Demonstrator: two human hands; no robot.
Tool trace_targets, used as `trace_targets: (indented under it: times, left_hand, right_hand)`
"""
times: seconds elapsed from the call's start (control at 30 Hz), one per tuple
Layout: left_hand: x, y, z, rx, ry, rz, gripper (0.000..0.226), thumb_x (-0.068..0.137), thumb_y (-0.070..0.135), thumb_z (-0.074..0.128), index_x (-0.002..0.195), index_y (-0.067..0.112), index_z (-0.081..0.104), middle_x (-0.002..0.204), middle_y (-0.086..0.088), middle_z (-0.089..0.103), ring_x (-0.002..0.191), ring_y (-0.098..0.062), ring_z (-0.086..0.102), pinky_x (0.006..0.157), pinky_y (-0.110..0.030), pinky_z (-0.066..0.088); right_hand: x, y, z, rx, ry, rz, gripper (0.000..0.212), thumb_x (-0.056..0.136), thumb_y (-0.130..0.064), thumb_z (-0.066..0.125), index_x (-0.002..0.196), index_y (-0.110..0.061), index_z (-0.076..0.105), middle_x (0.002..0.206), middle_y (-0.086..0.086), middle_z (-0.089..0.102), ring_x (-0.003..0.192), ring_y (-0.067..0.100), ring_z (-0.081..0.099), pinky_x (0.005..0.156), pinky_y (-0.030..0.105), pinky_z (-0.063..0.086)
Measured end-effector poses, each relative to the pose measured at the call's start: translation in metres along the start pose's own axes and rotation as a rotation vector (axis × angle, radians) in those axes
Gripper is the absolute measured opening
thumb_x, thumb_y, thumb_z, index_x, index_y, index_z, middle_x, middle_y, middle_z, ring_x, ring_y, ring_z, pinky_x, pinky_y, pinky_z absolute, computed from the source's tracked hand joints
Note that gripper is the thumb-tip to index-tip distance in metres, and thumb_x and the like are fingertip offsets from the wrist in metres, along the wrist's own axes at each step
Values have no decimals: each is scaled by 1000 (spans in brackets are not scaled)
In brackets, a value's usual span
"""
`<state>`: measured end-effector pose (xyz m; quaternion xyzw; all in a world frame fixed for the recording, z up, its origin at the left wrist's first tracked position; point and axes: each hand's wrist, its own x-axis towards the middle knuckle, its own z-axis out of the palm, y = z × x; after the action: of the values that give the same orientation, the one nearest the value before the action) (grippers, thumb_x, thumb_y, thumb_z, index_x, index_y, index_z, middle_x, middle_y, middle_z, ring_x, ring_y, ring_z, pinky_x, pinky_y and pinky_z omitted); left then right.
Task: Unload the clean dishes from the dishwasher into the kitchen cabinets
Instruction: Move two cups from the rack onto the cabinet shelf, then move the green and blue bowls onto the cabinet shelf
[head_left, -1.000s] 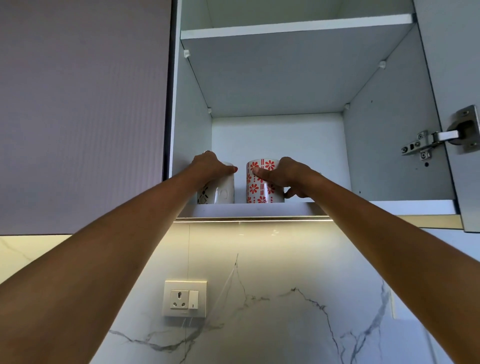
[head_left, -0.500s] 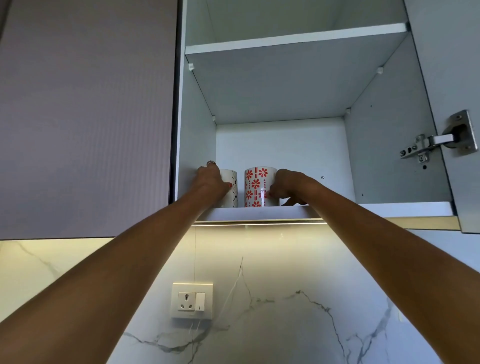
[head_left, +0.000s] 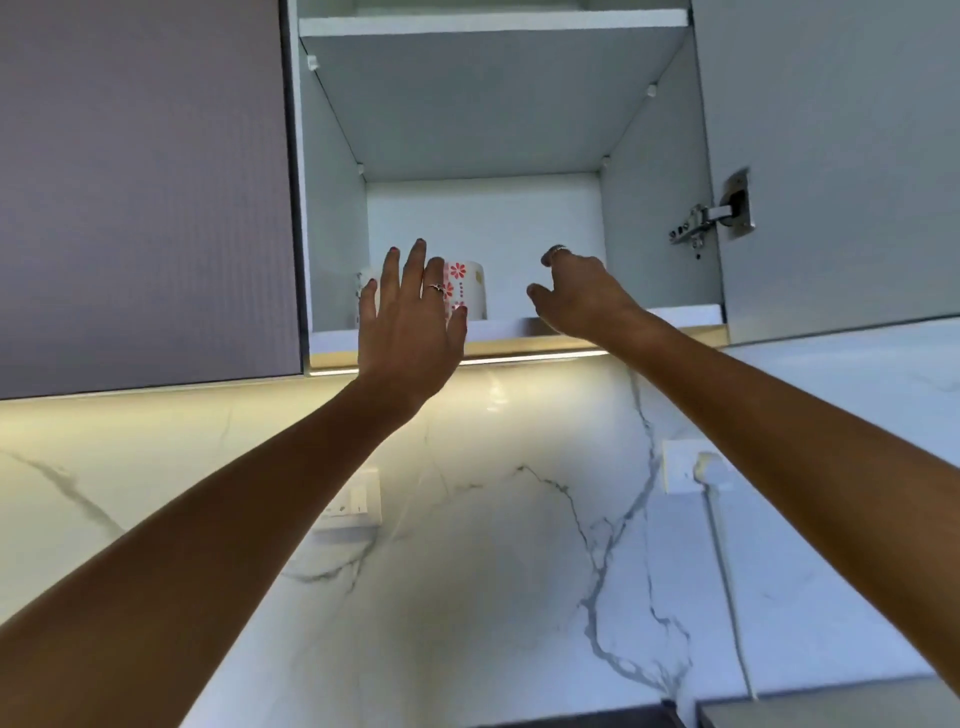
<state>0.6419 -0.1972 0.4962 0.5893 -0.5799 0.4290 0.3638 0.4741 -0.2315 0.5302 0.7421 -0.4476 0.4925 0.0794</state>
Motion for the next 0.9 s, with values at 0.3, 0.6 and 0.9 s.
trace_targets:
  times: [0.3, 0.6, 0.9]
  left_hand:
    - [-112, 68, -3, 5, -1, 488, 55, 90, 39, 33, 133, 12, 53, 149, -8, 40, 137, -26, 39, 109, -46, 32]
    - [-242, 165, -27, -295, -381, 589, 56, 100, 38, 34, 150, 15, 23, 161, 0, 5, 148, -18, 4, 118, -41, 5]
    - [-384, 294, -99, -620, -603, 790, 57, 99, 39, 34, 149, 15, 19, 160, 0, 3, 148, -19, -1, 118, -43, 3]
  right_hand:
    - [-147, 40, -55, -132, 128, 105, 44, 93, -19, 52, 134, -3, 45, 133, 17, 53, 122, 29, 51, 99, 28, 37]
    - [-336, 82, -117, -292, 13, 421, 43, 93, -18, 52, 134, -8, 45, 141, 7, 48, 129, 24, 46, 105, 28, 33]
    - [-526, 100, -196, -390, 53, 884, 42, 91, -15, 52, 131, -6, 46, 133, 14, 54, 122, 29, 50, 98, 28, 36]
